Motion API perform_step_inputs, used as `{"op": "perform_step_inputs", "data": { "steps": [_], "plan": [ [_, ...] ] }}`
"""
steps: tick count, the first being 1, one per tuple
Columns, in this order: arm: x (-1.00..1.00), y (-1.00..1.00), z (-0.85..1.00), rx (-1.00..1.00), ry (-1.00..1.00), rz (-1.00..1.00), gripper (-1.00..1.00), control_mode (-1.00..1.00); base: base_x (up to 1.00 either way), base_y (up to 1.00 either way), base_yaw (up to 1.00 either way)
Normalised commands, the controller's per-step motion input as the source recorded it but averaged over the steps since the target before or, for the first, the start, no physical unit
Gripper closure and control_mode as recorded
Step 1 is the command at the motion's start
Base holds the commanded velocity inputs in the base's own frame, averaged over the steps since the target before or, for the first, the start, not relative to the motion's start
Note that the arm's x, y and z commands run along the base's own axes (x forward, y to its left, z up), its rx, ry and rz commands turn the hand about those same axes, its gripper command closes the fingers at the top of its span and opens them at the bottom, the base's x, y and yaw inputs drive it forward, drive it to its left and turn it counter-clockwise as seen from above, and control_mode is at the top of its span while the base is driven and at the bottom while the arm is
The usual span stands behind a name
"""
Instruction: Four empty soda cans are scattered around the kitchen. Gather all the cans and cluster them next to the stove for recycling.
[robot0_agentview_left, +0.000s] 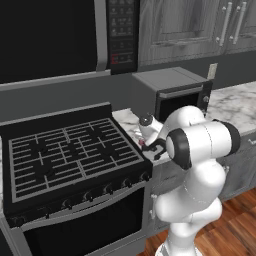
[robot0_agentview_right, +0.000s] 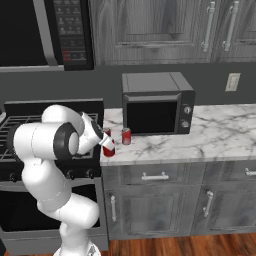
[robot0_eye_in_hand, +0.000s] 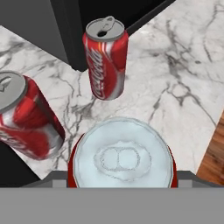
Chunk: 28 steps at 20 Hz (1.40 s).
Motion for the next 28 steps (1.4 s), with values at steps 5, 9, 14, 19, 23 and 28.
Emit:
{"op": "perform_step_inputs", "data": {
  "steps": [5,9,14,19,23,28],
  "plan": [
    [0.00,0.01,-0.20,0.00,0.11,-0.01,1.00,-1.00,0.00,0.00,0.00],
    [0.00,0.00,-0.21,0.00,0.05,0.00,1.00,-1.00,0.00,0.00,0.00],
    [0.00,0.00,-0.20,0.00,0.01,0.00,1.00,-1.00,0.00,0.00,0.00],
    [0.00,0.00,-0.20,0.00,0.00,0.00,1.00,-1.00,0.00,0.00,0.00],
    [-0.07,0.01,-0.24,0.00,0.01,0.00,-1.00,-1.00,0.00,0.00,0.00],
    [-0.08,0.00,-0.25,0.00,0.02,0.00,-1.00,-1.00,0.00,0.00,0.00]
  ]
}}
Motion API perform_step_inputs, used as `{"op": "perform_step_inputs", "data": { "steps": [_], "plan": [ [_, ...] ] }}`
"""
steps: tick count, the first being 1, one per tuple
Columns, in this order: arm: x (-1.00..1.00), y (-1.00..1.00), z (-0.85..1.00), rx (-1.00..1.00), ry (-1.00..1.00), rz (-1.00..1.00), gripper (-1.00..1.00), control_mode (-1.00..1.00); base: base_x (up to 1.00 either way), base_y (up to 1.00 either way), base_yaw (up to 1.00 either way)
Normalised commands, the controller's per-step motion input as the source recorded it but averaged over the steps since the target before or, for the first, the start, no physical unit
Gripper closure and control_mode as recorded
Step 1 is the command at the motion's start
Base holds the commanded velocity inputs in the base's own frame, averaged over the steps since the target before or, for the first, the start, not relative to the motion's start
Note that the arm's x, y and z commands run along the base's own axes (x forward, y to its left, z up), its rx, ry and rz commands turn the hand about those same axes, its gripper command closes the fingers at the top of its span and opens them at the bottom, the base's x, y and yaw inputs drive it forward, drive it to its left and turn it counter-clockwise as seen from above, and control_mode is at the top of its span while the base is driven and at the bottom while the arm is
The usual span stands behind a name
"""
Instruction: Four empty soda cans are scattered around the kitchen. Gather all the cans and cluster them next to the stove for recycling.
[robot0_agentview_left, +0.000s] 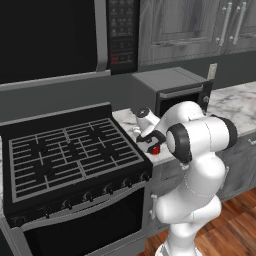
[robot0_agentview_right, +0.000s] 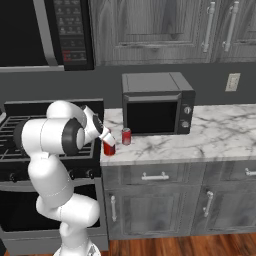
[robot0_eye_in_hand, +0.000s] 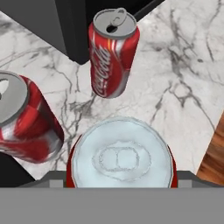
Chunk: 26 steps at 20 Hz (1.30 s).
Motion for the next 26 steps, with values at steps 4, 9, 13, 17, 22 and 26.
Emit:
{"op": "perform_step_inputs", "data": {
  "steps": [4,9,13,17,22,26],
  "plan": [
    [-0.12,0.00,-0.22,0.00,0.00,0.00,-1.00,-1.00,0.00,0.00,0.00],
    [-0.18,0.00,-0.18,0.00,0.00,-0.01,-1.00,-1.00,0.00,0.00,0.00],
    [-0.17,0.03,-0.17,0.00,0.00,-0.04,-1.00,-1.00,0.00,0.00,0.00],
    [-0.13,0.02,-0.13,0.00,0.00,-0.05,-1.00,-1.00,0.00,0.00,0.00],
    [-0.01,0.01,-0.05,0.00,-0.03,-0.04,-1.00,-1.00,0.00,0.00,0.00],
    [0.00,0.00,-0.04,0.00,-0.04,-0.03,-1.00,-1.00,0.00,0.00,0.00]
  ]
}}
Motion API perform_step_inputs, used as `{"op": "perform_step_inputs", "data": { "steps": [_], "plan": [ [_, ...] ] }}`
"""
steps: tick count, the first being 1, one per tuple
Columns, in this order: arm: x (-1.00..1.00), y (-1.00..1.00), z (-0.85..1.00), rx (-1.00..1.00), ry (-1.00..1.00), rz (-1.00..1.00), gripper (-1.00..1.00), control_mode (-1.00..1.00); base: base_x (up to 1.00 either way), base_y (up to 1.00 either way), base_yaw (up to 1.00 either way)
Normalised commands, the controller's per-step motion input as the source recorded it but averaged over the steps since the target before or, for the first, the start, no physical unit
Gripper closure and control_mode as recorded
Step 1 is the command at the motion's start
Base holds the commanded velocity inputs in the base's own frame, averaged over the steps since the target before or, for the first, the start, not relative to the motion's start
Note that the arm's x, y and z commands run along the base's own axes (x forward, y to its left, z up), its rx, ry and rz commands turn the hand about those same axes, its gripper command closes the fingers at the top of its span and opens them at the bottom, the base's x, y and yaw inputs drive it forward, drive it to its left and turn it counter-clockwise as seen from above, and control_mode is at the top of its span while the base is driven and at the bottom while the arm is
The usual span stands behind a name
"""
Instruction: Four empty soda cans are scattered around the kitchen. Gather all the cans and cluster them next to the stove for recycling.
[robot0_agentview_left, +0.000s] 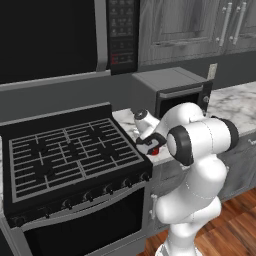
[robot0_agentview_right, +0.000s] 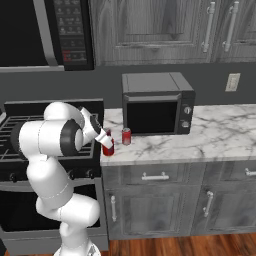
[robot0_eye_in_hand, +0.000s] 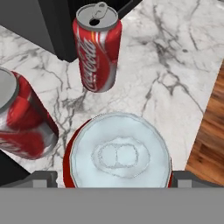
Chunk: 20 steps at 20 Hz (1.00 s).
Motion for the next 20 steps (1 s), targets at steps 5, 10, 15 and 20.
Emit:
{"op": "perform_step_inputs", "data": {
  "steps": [5,10,15,20],
  "plan": [
    [-0.01,0.00,-0.04,0.00,0.00,0.00,-1.00,-1.00,0.00,0.00,0.00],
    [-0.04,0.00,-0.02,0.00,0.00,0.00,-1.00,-1.00,0.00,0.00,0.00],
    [-0.02,0.00,0.00,0.00,0.00,0.00,-1.00,-1.00,0.00,0.00,0.00],
    [-0.11,0.00,0.00,0.00,0.00,0.00,-1.00,-1.00,0.00,0.00,0.00]
  ]
}}
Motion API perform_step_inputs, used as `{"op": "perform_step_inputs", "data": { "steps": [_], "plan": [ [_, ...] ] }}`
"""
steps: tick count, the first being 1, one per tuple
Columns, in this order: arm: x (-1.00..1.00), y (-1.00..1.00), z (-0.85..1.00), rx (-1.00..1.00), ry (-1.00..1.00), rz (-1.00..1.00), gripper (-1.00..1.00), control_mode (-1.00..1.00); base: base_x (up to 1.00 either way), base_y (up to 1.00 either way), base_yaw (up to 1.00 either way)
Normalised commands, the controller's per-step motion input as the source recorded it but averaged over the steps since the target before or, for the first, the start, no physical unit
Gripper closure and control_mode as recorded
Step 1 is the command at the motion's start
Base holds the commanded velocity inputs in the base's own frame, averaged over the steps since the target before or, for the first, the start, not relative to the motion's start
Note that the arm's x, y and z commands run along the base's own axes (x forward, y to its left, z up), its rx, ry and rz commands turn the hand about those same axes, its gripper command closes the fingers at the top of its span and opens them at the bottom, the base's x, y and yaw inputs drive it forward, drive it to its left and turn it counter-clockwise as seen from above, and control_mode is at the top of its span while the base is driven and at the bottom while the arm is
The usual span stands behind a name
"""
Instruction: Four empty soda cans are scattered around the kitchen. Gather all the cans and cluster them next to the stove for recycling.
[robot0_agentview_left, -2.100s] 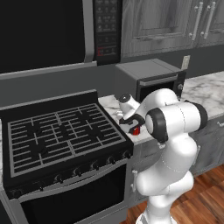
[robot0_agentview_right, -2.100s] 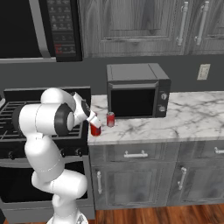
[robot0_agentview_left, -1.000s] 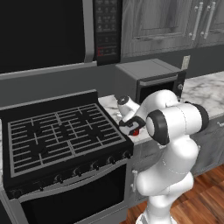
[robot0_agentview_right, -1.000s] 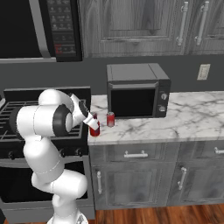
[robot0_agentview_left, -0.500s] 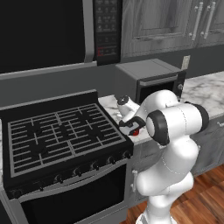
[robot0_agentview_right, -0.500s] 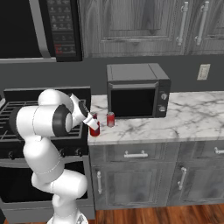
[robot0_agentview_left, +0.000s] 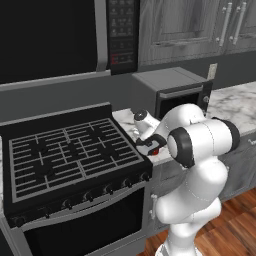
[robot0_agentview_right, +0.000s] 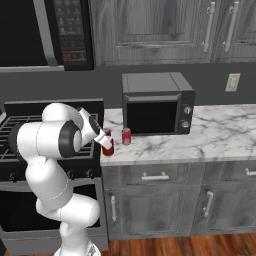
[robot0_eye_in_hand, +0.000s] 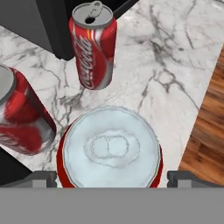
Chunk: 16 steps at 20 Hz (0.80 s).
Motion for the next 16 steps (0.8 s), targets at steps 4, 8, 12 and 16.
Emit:
{"op": "perform_step_inputs", "data": {
  "steps": [4,8,12,16],
  "plan": [
    [-0.10,0.00,0.00,0.00,0.00,-0.01,-1.00,-1.00,0.00,0.00,0.00],
    [-0.10,0.01,0.01,0.00,0.00,-0.02,-1.00,-1.00,0.00,0.00,0.00],
    [-0.05,0.04,0.08,0.00,0.00,-0.01,-1.00,-1.00,0.00,0.00,0.00],
    [-0.02,0.10,0.10,0.00,0.00,0.00,-1.00,-1.00,0.00,0.00,0.00]
  ]
}}
